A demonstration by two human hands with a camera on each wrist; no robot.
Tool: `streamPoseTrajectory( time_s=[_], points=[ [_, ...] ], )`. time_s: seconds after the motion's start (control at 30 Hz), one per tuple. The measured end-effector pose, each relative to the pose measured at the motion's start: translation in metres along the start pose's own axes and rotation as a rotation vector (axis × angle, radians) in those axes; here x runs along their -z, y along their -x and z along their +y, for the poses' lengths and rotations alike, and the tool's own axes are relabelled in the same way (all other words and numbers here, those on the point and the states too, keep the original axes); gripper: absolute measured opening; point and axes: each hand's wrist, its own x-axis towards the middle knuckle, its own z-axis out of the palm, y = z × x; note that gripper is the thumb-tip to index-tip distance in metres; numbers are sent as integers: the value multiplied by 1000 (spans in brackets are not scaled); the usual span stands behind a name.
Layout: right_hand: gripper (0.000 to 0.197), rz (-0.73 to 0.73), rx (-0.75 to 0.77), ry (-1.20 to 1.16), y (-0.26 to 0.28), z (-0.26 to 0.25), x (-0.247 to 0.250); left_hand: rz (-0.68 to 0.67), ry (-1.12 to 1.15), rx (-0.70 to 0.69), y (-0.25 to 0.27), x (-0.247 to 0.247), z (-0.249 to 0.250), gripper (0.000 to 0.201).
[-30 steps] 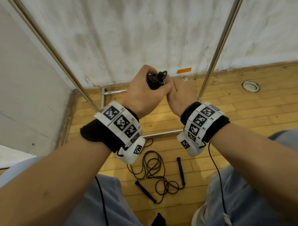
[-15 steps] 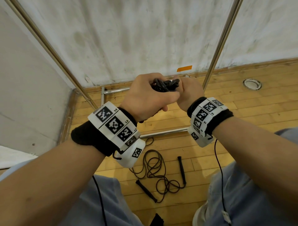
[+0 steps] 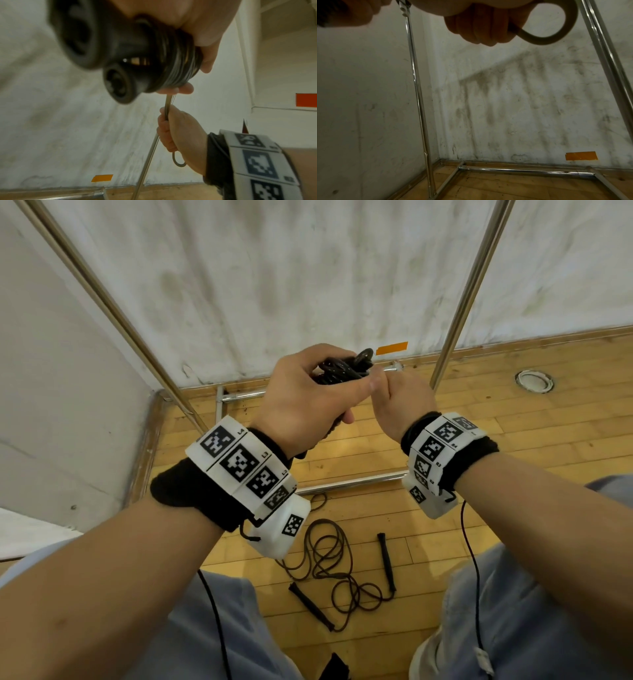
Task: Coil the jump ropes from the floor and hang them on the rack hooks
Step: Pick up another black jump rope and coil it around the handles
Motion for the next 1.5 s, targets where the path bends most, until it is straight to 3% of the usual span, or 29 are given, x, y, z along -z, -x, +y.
streamPoseTrajectory(
  time_s=[0.17, 0.37, 0.57, 0.7, 0.83, 0.97, 1.1, 1.2, 1.27, 1.33, 1.5],
  points=[
    [49, -53, 1, 26, 1, -2, -5, 20, 48, 66, -11, 9, -5, 22],
    [42, -55, -7, -59, -2, -6, 1, -159, 129, 156, -24, 24, -15, 39],
    [21, -221, 32, -52, -4, -17, 13, -2, -174, 98, -30, 29, -28, 61],
    [18, -303, 49, -99, -5, -26, 28, 24, -297, 69, -34, 30, -35, 34],
    [21, -368, 24, -225, -2, -32, 39, -30, -216, 144, -31, 27, -40, 43],
    [23, -356, 8, -229, -1, -35, 41, -21, -233, 119, -31, 20, -41, 46],
    [21, -279, -37, -249, -3, -34, 42, -98, 53, 239, -38, 18, -36, 42],
    [18, -296, -45, -236, -5, -36, 43, -100, -116, 114, -38, 21, -36, 40],
    [17, -332, -54, -239, -5, -38, 44, -13, -229, 28, -37, 22, -37, 38],
    [18, -358, -92, -257, -6, -39, 44, 37, -211, 41, -36, 20, -36, 34],
    [7, -312, -170, -313, -5, -41, 42, -4, -97, 128, -32, 14, -32, 33]
  ],
)
